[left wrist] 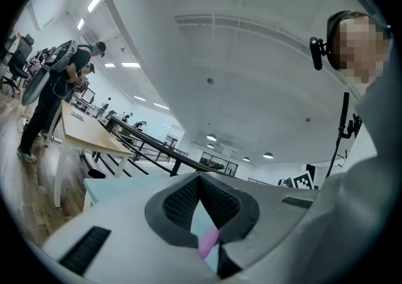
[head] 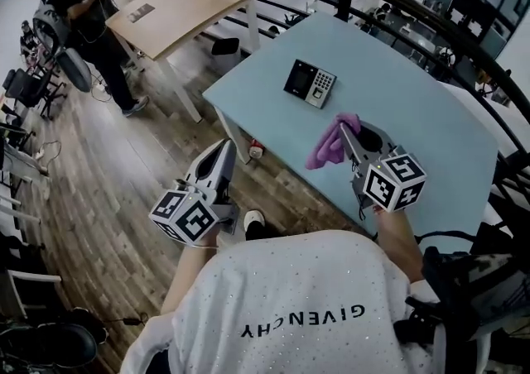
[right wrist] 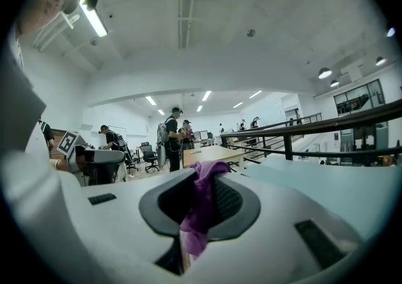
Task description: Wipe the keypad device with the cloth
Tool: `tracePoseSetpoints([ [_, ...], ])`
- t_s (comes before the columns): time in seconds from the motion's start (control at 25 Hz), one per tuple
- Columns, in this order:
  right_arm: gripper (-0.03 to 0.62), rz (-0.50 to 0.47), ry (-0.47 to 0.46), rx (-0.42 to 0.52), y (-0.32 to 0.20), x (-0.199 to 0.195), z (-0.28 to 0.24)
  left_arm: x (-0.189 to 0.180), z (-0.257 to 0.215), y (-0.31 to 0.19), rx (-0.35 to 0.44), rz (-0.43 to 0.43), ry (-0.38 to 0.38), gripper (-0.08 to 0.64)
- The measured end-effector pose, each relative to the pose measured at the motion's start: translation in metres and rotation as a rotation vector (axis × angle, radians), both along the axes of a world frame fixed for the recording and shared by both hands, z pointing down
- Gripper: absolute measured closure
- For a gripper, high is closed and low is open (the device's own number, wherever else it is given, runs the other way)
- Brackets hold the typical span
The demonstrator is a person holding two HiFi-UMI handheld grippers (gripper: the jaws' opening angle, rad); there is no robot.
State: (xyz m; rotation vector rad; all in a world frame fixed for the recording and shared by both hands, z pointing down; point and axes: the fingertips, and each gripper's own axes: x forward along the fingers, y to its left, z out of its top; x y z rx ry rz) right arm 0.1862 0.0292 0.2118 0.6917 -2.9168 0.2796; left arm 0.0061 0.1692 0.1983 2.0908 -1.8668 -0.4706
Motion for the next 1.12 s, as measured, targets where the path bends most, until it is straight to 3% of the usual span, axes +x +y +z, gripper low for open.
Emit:
tracePoseSetpoints([
  [0.32, 0.552, 0.099, -0.009, -0.002, -0.028, -0.064, -0.015, -0.079, -0.014, -0.048, 0.008, 0.096, 0.045, 0.558],
  [0.52, 0.552, 0.151, -0.040, -0.022, -0.041, -0.093, -0.019, -0.111, -0.014, -0.073, -0.006, 0.161, 0.019, 0.558],
  [0.8, 0.552, 0.126, -0.225, -0.002, -0.062, -0.146, -0.048, -0.144, -0.005, -0.107, -0.021, 0.276, 0.016, 0.558],
  [1.0, 0.552, 0.104, -0.213, 0.079, -0.064, -0.179, -0.042, -0.166, 0.005, -0.124, -0.015, 0.321, 0.002, 0.558],
  [1.12, 0.554, 0.123, -0.207, 0.044, -0.073, -0.196, -0.022, -0.185, 0.012, -0.139, -0.012, 0.340, 0.000, 0.558],
])
